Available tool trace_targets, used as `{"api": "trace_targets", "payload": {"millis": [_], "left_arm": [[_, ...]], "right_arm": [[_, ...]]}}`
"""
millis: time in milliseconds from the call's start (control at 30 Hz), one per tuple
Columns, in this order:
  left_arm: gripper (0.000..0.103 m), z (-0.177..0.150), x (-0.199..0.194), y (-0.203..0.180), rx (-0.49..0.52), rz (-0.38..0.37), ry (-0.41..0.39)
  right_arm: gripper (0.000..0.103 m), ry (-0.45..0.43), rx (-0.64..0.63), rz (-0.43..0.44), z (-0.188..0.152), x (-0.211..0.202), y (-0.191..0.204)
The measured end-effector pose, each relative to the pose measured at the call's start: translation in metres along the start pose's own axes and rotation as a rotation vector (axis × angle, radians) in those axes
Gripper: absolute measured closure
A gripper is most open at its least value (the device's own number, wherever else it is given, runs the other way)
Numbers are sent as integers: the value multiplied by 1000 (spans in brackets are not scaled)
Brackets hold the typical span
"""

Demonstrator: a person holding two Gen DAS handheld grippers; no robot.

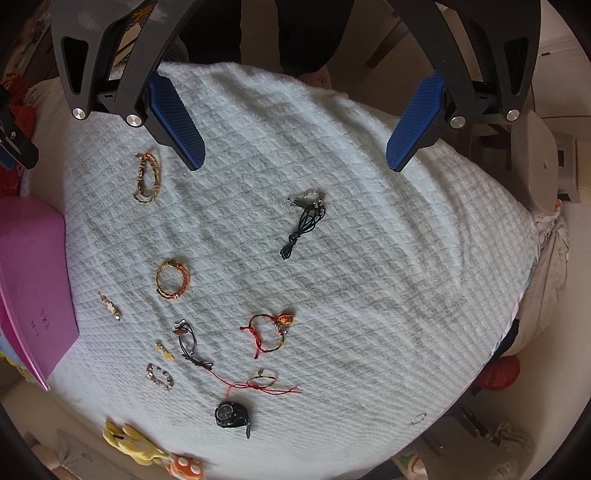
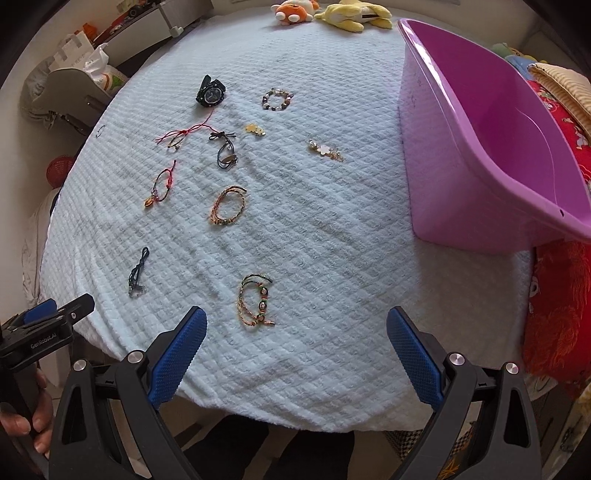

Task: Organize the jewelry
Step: 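Move left tool to black cord necklace while right tool approaches beaded braided bracelet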

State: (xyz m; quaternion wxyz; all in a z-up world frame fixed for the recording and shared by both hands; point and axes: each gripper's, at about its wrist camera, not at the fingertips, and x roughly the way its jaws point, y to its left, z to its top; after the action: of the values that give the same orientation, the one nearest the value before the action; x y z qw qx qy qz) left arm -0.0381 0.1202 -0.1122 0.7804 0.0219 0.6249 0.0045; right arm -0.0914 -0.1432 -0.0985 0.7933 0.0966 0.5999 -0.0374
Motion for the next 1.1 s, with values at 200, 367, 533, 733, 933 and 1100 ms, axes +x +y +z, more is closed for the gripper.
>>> {"api": "trace_targets", "payload": {"millis": [200,367,533,733,933,1100], "left_arm": [[6,5,27,19,74,-35,-63],[6,-1,57,36,40,-63,-81],[6,-13,85,40,33,-61,-136],[6,-22,107,37,42,-55,-208],[6,-22,127,35,28,-49,-230],[6,-22,137,34,37,-43,-259]], "right_arm": [[10,-47,169,-2,-20,25,8],[10,-83,217,-3,-39,46,14],[10,-124,166,-18,-55,70,23],[10,-185,86,-36,-70,98,34],[10,-220,58,-24,-75,121,42],[10,-238,34,-16,-73,134,48]]}}
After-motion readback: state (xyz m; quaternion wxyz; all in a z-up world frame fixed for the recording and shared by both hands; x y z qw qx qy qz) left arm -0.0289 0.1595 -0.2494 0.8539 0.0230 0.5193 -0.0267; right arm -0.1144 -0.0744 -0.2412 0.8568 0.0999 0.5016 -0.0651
